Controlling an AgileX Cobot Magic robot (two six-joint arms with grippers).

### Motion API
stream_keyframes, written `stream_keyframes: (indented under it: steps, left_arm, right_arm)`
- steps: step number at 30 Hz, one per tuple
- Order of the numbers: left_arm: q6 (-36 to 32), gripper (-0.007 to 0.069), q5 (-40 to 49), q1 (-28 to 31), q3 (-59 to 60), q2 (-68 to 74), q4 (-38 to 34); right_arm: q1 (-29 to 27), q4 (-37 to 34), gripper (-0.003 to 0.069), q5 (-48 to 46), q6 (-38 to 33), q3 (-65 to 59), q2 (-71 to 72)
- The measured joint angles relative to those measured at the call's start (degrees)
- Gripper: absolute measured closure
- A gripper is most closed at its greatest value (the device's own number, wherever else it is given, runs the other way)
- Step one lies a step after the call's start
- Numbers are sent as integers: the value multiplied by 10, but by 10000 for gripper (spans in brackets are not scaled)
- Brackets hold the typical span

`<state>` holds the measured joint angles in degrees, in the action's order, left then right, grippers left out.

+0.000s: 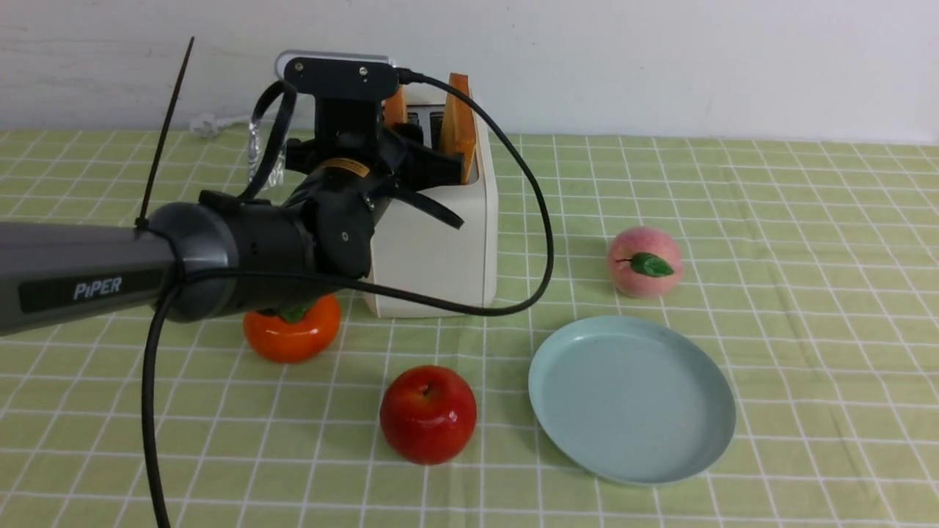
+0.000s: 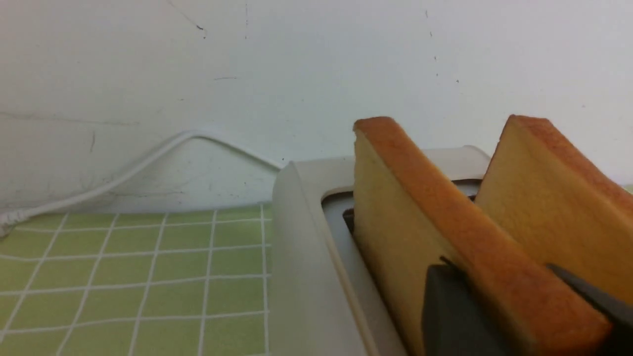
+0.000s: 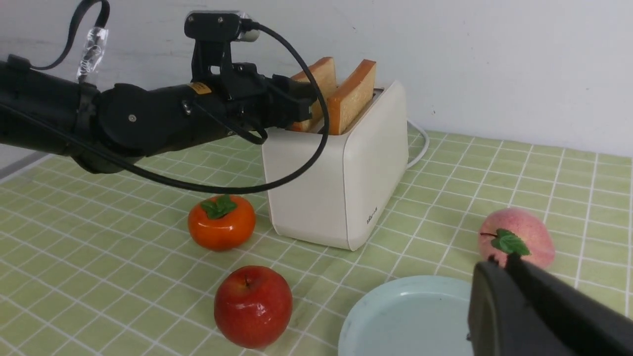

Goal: Take toasted bread from bread machine on green coffee tablecloth place on plate.
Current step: 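Reach for a toast slice standing in the toaster with the left gripper, then place the slice of bread on the plate with the left gripper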

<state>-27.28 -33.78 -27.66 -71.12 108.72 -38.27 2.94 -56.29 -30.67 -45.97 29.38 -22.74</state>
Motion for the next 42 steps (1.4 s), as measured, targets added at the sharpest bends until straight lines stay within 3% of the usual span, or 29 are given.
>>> stream_keyframes:
  steps: [3, 9, 14, 17, 21, 22, 24, 27, 35, 42]
  left_arm:
    - [-1, 546, -6, 0, 0, 0, -7]
    - [-3, 545, -10, 0, 0, -22, -7]
    - [-4, 545, -9, 0, 0, -120, -7]
    - [5, 545, 42, 0, 0, -180, -7]
    - [71, 545, 277, 0, -3, -261, 0]
    - [74, 545, 289, 0, -3, -261, 1]
    - [106, 545, 434, -8, -3, -265, 4]
    - [109, 545, 522, -39, -3, -238, 2]
    - [7, 545, 477, -153, -5, -139, -80]
    - [-26, 545, 483, -165, -80, -26, -138]
  right_arm:
    - [0, 0, 636, 0, 0, 0, 0]
    - [0, -1, 634, 1, 0, 0, 0]
    - [0, -1, 631, 2, 0, 0, 0]
    - [0, -1, 630, 2, 0, 0, 0]
    - [0, -3, 628, 7, 0, 0, 0]
    - [0, -3, 628, 7, 0, 0, 0]
    - [0, -4, 629, 3, 0, 0, 0]
    - [0, -4, 627, -21, 0, 2, 0]
    - [0, 11, 627, -86, 3, 6, 0]
    - [0, 112, 627, -127, 81, 6, 16]
